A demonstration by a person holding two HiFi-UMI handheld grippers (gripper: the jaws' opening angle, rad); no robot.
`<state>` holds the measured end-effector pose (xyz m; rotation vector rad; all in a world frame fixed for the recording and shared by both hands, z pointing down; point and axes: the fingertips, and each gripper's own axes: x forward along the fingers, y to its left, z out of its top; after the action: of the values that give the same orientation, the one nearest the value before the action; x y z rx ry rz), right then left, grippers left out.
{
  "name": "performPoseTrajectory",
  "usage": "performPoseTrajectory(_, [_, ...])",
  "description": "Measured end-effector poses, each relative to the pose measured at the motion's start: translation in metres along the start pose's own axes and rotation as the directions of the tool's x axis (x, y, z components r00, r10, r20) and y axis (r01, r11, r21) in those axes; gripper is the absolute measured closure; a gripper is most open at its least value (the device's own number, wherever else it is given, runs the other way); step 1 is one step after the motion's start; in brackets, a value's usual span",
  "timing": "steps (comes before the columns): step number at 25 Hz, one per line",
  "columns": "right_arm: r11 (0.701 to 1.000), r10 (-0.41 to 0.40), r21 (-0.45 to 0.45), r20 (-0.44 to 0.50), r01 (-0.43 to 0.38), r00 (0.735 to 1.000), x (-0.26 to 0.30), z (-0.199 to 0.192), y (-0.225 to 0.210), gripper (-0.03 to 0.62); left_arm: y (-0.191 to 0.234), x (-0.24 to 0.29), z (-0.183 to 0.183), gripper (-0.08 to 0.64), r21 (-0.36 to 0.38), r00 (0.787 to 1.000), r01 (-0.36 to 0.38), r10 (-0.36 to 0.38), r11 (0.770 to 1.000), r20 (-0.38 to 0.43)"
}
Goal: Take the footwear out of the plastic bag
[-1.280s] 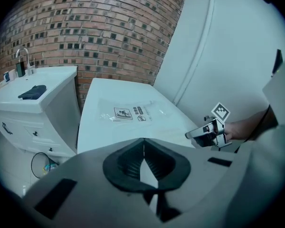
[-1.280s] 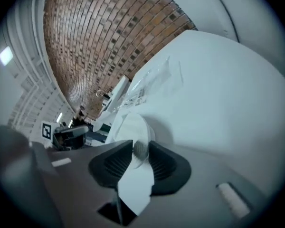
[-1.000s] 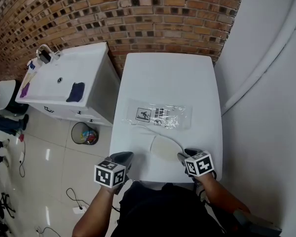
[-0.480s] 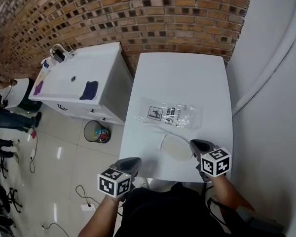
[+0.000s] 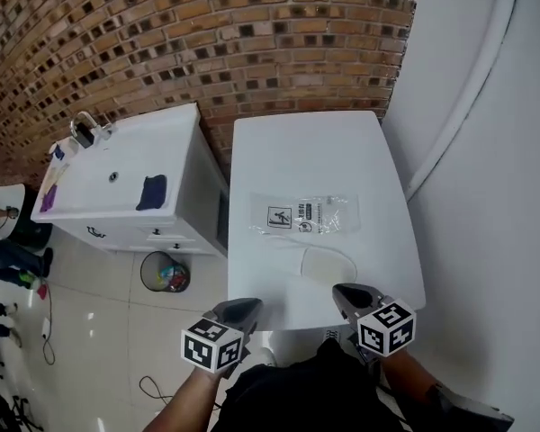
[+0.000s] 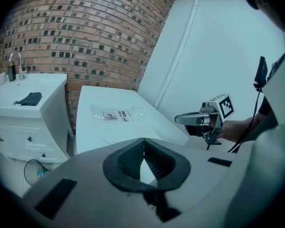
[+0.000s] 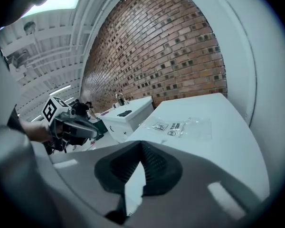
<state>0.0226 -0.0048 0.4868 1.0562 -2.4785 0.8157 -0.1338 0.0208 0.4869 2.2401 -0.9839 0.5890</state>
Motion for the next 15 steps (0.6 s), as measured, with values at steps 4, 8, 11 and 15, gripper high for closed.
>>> performPoseTrajectory(4, [0.995,-0.091,0.053,0.049,0.088,0.995,-0.012,-0.007,0.031,0.592,-0.002,-0.021,-0.010,0.552,0.040,0.997,0.079,-0.079,0.996,-0.001])
performPoseTrajectory(8, [0.981,-0.171,0.112,0.107,0.159,0.979,-0.036,-0.009,0.062,0.592,-0.007,-0.039,-0.019,0.554,0.071,0.987,0.157,-0.158,0.985,0.001])
performPoseTrajectory(11, [0.972,-0.206,0.141,0.124,0.188,0.971,-0.054,-0.014,0.087,0.592,-0.010,-0.048,-0.030,0.554,0.080,0.981,0.195,-0.195,0.978,0.000])
performPoseTrajectory(15, [0.964,-0.250,0.126,0.129,0.234,0.960,-0.076,-0.021,0.119,0.592,-0.010,-0.062,-0.042,0.554,0.064,0.978,0.209,-0.210,0.976,0.009])
